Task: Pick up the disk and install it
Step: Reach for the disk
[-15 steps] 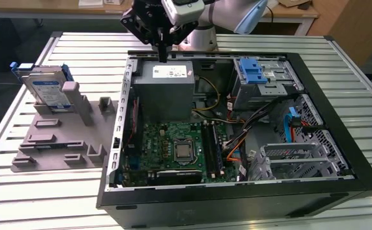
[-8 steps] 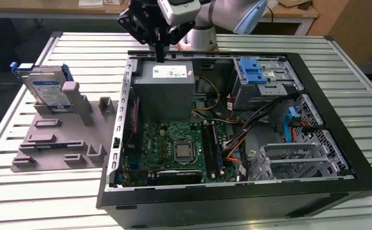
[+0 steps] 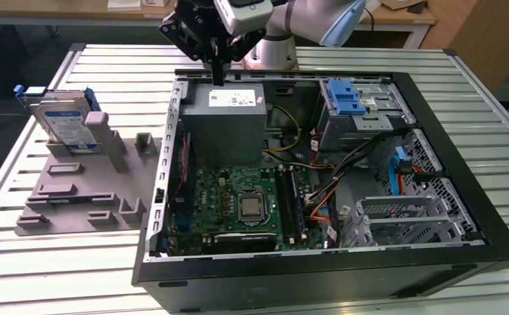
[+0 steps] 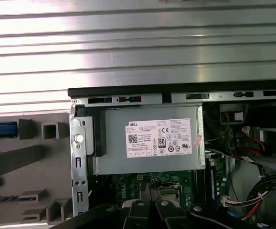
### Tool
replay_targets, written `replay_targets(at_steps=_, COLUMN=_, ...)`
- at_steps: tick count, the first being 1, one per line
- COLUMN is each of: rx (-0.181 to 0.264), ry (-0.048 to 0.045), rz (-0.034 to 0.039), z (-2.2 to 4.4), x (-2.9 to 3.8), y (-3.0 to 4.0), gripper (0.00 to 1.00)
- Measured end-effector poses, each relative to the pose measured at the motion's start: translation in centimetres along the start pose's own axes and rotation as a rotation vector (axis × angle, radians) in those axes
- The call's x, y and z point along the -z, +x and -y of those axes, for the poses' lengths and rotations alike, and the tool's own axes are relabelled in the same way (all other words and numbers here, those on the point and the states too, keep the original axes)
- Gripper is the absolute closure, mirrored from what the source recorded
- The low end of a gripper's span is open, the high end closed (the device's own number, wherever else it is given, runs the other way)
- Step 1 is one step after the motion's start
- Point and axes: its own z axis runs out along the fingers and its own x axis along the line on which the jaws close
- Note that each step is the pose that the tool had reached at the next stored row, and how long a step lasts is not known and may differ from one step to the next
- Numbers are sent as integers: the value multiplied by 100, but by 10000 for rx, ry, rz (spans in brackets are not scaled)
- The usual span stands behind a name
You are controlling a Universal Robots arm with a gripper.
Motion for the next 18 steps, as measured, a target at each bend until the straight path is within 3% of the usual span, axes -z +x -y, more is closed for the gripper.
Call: replay_targets(at_steps=18, rx=1, ry=0, rz=0, z=6, x=2, y=79, gripper=89)
